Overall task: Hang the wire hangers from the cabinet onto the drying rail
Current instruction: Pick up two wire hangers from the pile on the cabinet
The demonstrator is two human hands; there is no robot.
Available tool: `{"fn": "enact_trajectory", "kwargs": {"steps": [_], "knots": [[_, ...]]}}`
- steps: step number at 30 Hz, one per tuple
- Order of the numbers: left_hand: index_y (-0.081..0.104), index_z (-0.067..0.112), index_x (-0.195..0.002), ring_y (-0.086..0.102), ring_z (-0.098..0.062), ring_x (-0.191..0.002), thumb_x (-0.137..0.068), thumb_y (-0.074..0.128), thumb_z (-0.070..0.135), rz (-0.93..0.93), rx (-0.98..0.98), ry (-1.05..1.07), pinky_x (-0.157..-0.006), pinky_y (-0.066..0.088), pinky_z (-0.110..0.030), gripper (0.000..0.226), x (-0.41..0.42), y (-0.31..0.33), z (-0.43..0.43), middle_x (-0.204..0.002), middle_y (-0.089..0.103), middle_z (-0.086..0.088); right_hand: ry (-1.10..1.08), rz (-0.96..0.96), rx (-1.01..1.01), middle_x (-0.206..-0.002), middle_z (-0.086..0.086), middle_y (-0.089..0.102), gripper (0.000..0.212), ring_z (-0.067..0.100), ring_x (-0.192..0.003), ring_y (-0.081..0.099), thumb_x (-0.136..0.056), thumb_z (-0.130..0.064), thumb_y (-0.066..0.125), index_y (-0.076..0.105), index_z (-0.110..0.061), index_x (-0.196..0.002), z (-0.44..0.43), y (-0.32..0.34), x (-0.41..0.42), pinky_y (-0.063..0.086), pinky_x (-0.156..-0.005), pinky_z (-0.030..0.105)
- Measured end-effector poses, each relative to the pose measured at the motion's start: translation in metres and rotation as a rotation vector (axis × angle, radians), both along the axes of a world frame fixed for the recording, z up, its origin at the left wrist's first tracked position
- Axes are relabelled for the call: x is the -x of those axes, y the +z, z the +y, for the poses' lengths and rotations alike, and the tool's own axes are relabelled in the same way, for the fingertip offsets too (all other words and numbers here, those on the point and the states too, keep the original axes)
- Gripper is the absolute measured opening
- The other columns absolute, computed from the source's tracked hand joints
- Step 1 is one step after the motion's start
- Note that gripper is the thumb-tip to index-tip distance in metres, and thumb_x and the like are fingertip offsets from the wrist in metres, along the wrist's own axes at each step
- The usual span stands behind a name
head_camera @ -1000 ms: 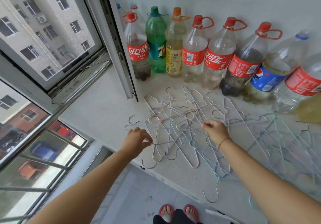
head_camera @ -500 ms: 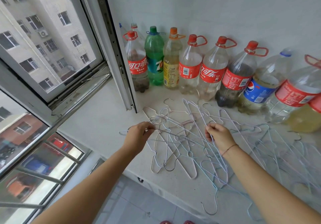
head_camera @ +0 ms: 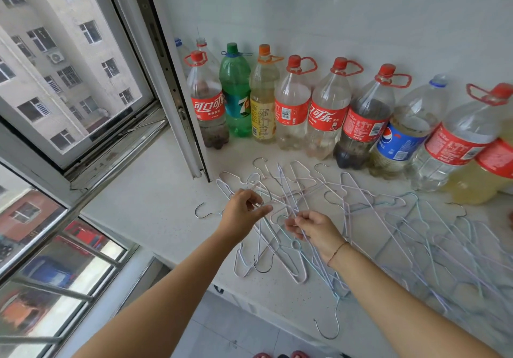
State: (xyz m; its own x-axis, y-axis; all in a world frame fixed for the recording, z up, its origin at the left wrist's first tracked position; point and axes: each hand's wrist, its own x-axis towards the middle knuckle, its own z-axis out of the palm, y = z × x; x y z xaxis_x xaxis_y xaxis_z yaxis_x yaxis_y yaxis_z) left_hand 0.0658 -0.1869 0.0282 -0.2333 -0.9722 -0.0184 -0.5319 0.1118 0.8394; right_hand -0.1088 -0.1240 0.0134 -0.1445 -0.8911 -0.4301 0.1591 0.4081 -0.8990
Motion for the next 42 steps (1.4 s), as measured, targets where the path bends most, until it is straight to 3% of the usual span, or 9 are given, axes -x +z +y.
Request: {"fn": "enact_trajectory", "kwargs": {"steps": [7,11,15,19,24,26,29,36,42], "knots": [[0.062,0.015,-0.092,0.046,-0.006,-0.059,-0.079,0.072,0.014,0.134,-0.082,0.121,-0.058,0.037,-0.011,0.017,0.015,-0.007,0.004,-0.088,0.050,0.001,0.040,-0.098,-0.050,-0.085,0.007,0.068,0.012,0.017,-0.073,0.067,-0.095,-0.001,0.043,0.053,-0.006,-0.092,0.007,-0.005,-0.009,0.052,-0.067,0.024],[0.051,0.016,-0.118,0.048,-0.003,-0.058,-0.078,0.073,0.009,0.123,-0.074,0.209,-0.061,0.041,-0.006,0.046,0.014,-0.010,0.008,-0.117,0.044,-0.003,0.004,-0.102,-0.049,-0.080,0.004,0.069,0.017,0.013,-0.068,0.067,-0.094,0.000,0.043,0.055,-0.009,-0.087,0.008,-0.006,-0.007,0.051,-0.061,0.021],[0.030,0.017,-0.142,0.057,-0.009,-0.069,-0.077,0.075,0.014,0.149,-0.143,0.292,-0.073,0.043,-0.023,0.079,0.009,-0.012,0.008,-0.127,0.049,-0.003,-0.001,-0.082,-0.045,-0.071,-0.002,0.071,0.017,0.009,-0.065,0.068,-0.093,0.000,0.045,0.057,-0.010,-0.087,0.009,-0.005,-0.005,0.051,-0.060,0.019],[0.038,0.010,-0.135,0.066,-0.022,-0.085,-0.079,0.073,0.011,0.225,-0.241,0.343,-0.081,0.048,-0.030,0.066,0.002,-0.018,0.011,-0.111,0.063,0.003,-0.028,-0.072,-0.049,-0.061,-0.005,0.070,0.016,0.005,-0.057,0.067,-0.093,0.001,0.046,0.056,-0.009,-0.085,0.011,-0.008,-0.010,0.050,-0.056,0.018],[0.049,0.002,-0.127,0.067,-0.026,-0.082,-0.078,0.069,0.000,0.309,-0.351,0.332,-0.092,0.052,-0.043,0.053,-0.001,-0.031,0.015,-0.089,0.069,-0.006,-0.050,-0.049,-0.075,-0.058,-0.006,0.070,0.016,0.005,-0.058,0.066,-0.093,-0.002,0.048,0.058,-0.011,-0.085,0.016,-0.019,-0.015,0.048,-0.066,0.024],[0.057,0.000,-0.116,0.069,-0.027,-0.074,-0.081,0.066,0.001,0.361,-0.386,0.327,-0.084,0.056,-0.041,0.036,-0.002,-0.038,0.018,-0.078,0.069,-0.009,-0.062,-0.045,-0.085,-0.060,-0.005,0.070,0.017,0.008,-0.061,0.066,-0.093,-0.003,0.049,0.060,-0.012,-0.084,0.017,-0.020,-0.016,0.049,-0.066,0.023],[0.064,0.003,-0.089,0.066,-0.015,-0.055,-0.087,0.060,0.004,0.393,-0.422,0.284,-0.061,0.057,-0.024,0.004,0.000,-0.043,0.028,-0.073,0.067,-0.014,-0.091,-0.043,-0.087,-0.068,0.002,0.068,0.016,0.014,-0.064,0.064,-0.092,-0.003,0.049,0.060,-0.012,-0.084,0.019,-0.021,-0.018,0.049,-0.065,0.023],[0.061,0.011,-0.088,0.062,-0.016,-0.068,-0.093,0.051,0.013,0.200,-0.317,0.190,-0.072,0.049,-0.030,0.011,-0.002,-0.066,0.056,-0.074,0.066,-0.004,-0.130,-0.029,-0.082,-0.067,0.003,0.064,0.014,0.017,-0.062,0.059,-0.092,-0.005,0.050,0.059,-0.011,-0.083,0.025,-0.027,-0.021,0.049,-0.062,0.025],[0.058,0.016,-0.094,0.063,-0.017,-0.069,-0.097,0.043,0.013,0.188,-0.262,0.297,-0.074,0.051,-0.036,0.016,-0.017,-0.073,0.081,-0.074,0.064,0.001,-0.086,-0.057,-0.066,-0.063,0.003,0.061,0.016,0.013,-0.054,0.055,-0.092,-0.003,0.051,0.064,-0.012,-0.087,0.030,-0.035,-0.022,0.045,-0.057,0.023]]}}
